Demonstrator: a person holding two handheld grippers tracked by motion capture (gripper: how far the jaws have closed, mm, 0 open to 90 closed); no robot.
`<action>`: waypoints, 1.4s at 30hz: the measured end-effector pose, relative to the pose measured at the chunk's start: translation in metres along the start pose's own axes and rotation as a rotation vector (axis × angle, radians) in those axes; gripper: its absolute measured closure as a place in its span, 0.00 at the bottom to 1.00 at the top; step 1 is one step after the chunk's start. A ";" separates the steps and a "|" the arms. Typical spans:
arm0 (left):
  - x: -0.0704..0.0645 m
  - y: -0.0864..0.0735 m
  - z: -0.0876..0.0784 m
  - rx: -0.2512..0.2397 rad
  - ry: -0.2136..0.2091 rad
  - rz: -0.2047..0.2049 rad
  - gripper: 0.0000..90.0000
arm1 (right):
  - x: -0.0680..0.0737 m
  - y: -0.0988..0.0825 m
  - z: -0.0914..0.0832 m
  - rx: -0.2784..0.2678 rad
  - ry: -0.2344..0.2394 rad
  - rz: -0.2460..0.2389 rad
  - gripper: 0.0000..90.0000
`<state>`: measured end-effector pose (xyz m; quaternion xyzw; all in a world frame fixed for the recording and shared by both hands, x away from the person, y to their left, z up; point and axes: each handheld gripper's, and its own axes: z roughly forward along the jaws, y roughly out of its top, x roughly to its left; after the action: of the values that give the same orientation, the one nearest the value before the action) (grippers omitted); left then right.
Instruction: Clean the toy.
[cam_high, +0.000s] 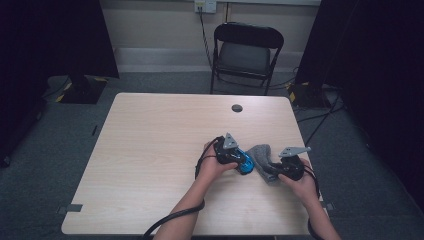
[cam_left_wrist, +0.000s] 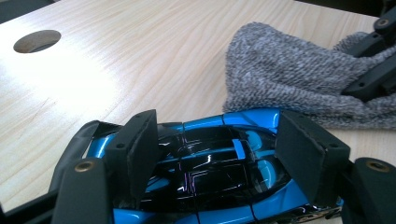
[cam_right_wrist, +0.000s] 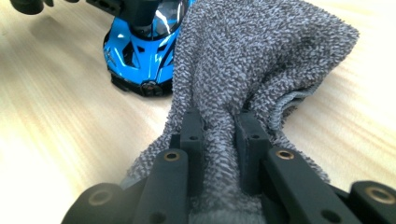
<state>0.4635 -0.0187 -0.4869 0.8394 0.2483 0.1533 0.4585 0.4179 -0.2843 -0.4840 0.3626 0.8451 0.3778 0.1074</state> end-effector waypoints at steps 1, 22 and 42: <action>0.000 0.000 0.000 0.001 0.000 0.000 0.34 | 0.000 -0.001 -0.001 -0.002 0.003 0.002 0.85; -0.001 0.001 0.000 0.009 0.001 -0.003 0.34 | 0.006 -0.015 -0.017 0.003 0.006 0.008 0.85; 0.000 0.005 0.001 0.030 -0.012 -0.025 0.31 | 0.001 -0.032 -0.038 -0.014 0.005 0.039 0.85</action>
<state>0.4654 -0.0214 -0.4833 0.8441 0.2580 0.1386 0.4491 0.3828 -0.3190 -0.4807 0.3774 0.8354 0.3867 0.1005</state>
